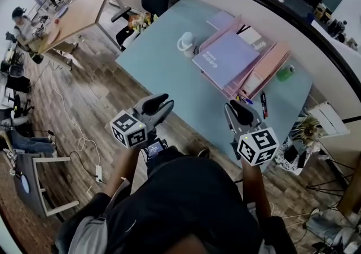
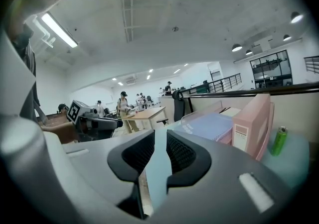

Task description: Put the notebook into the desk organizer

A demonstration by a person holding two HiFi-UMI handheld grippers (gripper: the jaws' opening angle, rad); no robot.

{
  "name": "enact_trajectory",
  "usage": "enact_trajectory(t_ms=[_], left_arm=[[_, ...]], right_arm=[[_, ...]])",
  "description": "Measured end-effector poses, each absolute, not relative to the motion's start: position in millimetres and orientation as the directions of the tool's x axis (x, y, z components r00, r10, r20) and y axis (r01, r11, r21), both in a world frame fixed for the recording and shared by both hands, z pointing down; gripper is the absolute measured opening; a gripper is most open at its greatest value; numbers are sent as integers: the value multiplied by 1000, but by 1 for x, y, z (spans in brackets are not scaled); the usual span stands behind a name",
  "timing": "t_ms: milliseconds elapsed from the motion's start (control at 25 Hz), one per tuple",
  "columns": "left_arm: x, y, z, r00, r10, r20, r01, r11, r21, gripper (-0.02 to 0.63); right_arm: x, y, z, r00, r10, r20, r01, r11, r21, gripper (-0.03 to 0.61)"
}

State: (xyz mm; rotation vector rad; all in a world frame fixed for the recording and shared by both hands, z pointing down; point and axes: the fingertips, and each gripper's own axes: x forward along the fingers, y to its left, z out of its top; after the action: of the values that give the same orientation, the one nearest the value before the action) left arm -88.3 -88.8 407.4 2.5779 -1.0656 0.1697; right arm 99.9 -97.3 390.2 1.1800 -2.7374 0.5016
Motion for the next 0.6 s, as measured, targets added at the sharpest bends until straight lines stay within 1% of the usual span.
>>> enact_trajectory(t_ms=[280, 600], left_arm=[[-83, -113, 422, 718, -643, 266, -696, -657, 290, 129], [-72, -165, 441, 773, -576, 264, -634, -704, 319, 129]], right_arm=[[101, -111, 417, -686, -675, 272, -726, 613, -312, 55], [108, -129, 437, -618, -706, 346, -785, 525, -329, 55]])
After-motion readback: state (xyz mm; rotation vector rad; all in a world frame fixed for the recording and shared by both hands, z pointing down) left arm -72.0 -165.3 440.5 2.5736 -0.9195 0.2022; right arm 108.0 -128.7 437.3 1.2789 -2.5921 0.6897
